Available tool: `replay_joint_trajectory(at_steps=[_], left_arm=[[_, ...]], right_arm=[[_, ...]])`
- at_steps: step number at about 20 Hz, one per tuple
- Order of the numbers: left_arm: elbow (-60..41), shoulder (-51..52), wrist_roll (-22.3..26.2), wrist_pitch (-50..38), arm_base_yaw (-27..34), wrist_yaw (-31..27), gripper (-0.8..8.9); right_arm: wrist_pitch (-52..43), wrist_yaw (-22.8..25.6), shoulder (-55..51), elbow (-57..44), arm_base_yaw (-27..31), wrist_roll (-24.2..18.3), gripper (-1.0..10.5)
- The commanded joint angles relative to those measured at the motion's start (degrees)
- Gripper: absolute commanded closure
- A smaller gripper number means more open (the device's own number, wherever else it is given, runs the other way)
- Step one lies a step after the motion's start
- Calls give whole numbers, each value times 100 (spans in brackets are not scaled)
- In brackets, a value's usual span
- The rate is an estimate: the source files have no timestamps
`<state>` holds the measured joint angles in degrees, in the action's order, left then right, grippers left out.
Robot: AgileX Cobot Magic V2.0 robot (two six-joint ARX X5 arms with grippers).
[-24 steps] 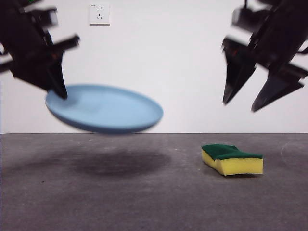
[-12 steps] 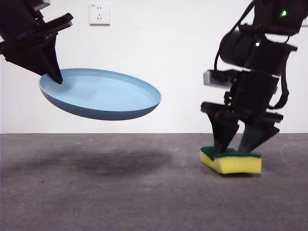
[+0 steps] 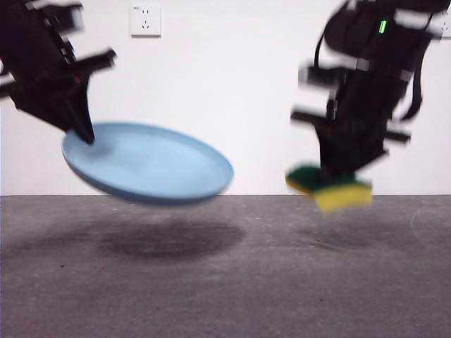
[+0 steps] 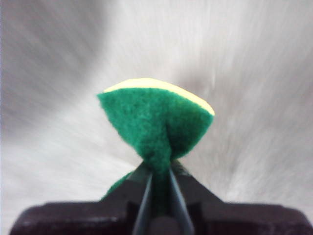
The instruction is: Pick up the plate,pick up the cloth,clean the plate with the cloth
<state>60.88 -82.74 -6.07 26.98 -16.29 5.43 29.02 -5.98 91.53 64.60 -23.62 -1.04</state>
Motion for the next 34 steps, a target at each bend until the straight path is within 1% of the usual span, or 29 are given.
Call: replay_joint_trajectory(at_steps=[1, 4, 7, 8, 10, 12, 14, 16, 17, 18, 19, 20, 22, 23, 25, 26, 28, 29, 30, 33, 34], left_arm=[[-39, -247, -203, -85, -245, 85, 821], [-39, -415, -400, -319, -695, 269, 821], [-39, -411, -813, -645, -1121, 417, 821], [-39, -411, -911, -732, -1220, 415, 821], [-39, -411, -957, -833, -1375, 420, 821], [-39, -411, -1080, -892, -1414, 420, 821], [-39, -409, -1091, -935, -1412, 494, 821], [-39, -409, -1115, -929, -1373, 544, 821], [-39, -407, -1158, -914, -1329, 577, 821], [-39, -393, -1163, -879, -1266, 691, 821], [-39, -389, -1169, -870, -1220, 796, 821], [-39, -385, -1174, -848, -1204, 953, 821], [-39, -385, -1169, -752, -1204, 1274, 822], [-39, -385, -1165, -691, -1207, 1436, 821], [-39, -385, -1130, -675, -1235, 1644, 821], [-39, -385, -1130, -695, -1266, 1725, 821], [-39, -385, -1134, -778, -1314, 1762, 821], [-39, -385, -1137, -824, -1333, 1755, 821], [-39, -385, -1156, -907, -1335, 1751, 821], [-39, -385, -1281, -1198, -1327, 1622, 821], [-39, -385, -1362, -1305, -1322, 1541, 821]], right_arm=[[-37, -9, -383, -24, -223, 118, 963], [-151, -7, -632, -24, -671, 144, 963], [-448, -2, -442, -24, -1078, 166, 963], [-588, -2, -317, -24, -1250, 170, 963], [-750, -7, -74, -24, -1539, 269, 963], [-754, -7, 83, -24, -1744, 273, 963], [-603, -4, 238, -24, -1969, 280, 963], [20, 68, 249, -24, -2122, 258, 963], [332, 195, 247, -24, -2157, 214, 963], [673, 463, 210, -24, -2142, 83, 963], [964, 988, 162, -24, -2068, -13, 963], [1143, 1685, 85, -24, -1947, -17, 962], [946, 2723, -55, -24, -1707, -15, 962], [656, 2935, -131, -24, -1561, -15, 962], [20, 2730, -201, -24, -1333, 2, 962], [-269, 2468, -208, -24, -1255, 17, 962], [-739, 1674, -208, -24, -1115, 59, 962], [-879, 1270, -205, -24, -1062, 138, 962], [-1040, 758, -195, -24, -1027, 291, 962], [-1202, -232, -173, -24, -1075, 577, 963], [-1193, -385, -173, -24, -1121, 627, 963]])
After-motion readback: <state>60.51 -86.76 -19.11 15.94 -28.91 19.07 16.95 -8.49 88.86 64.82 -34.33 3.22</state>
